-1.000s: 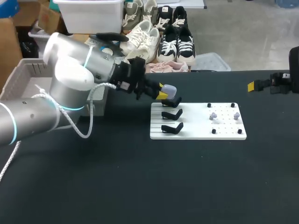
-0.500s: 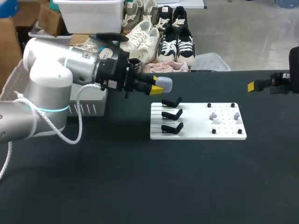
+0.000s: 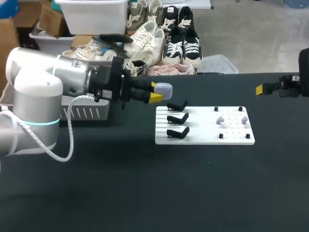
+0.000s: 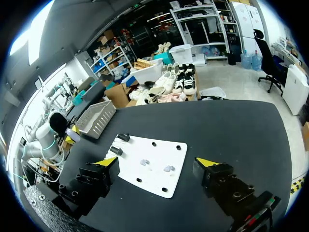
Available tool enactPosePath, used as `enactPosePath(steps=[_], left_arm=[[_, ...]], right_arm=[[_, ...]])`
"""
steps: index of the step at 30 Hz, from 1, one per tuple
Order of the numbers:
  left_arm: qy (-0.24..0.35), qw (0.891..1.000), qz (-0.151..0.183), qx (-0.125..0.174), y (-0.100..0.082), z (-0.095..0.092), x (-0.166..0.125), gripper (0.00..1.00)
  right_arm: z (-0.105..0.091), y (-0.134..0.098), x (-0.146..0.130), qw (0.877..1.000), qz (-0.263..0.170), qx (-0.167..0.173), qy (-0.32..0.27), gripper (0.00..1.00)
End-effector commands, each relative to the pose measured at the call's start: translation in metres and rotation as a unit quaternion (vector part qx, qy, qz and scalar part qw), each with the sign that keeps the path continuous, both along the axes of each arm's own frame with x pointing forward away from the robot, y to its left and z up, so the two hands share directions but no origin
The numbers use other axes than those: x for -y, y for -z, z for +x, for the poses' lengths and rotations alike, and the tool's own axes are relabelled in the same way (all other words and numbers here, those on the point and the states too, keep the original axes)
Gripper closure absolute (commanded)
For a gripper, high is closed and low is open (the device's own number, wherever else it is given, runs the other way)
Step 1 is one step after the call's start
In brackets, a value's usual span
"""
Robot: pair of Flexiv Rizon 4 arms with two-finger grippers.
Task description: Pick up each earbud case from the left stands, insert the matching earbuds, close the lid, and place the case in the box.
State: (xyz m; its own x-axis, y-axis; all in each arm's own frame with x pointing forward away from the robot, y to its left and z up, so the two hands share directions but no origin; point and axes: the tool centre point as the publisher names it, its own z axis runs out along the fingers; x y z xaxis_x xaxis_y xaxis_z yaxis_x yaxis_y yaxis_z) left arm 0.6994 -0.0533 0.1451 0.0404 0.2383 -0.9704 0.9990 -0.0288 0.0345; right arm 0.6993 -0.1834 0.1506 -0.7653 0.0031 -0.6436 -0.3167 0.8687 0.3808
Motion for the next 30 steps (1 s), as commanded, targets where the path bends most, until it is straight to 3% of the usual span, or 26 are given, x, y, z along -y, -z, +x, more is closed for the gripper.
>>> enactPosePath(steps=[1, 19, 30], left_arm=[[-0.066, 0.998, -0.005, 0.017, 0.0, -0.005, 0.0, 1.0], [-0.065, 0.998, -0.008, 0.013, 0.002, -0.007, 0.001, 1.0], [0.012, 0.999, -0.041, -0.012, 0.013, -0.012, 0.03, 1.0]], right_arm=[[0.001, 0.001, 0.001, 1.0, 0.001, 0.0, -0.002, 0.0], [0.001, 0.001, 0.001, 1.0, 0.001, 0.0, -0.002, 0.0], [0.001, 0.001, 0.001, 1.0, 0.001, 0.0, -0.002, 0.0]])
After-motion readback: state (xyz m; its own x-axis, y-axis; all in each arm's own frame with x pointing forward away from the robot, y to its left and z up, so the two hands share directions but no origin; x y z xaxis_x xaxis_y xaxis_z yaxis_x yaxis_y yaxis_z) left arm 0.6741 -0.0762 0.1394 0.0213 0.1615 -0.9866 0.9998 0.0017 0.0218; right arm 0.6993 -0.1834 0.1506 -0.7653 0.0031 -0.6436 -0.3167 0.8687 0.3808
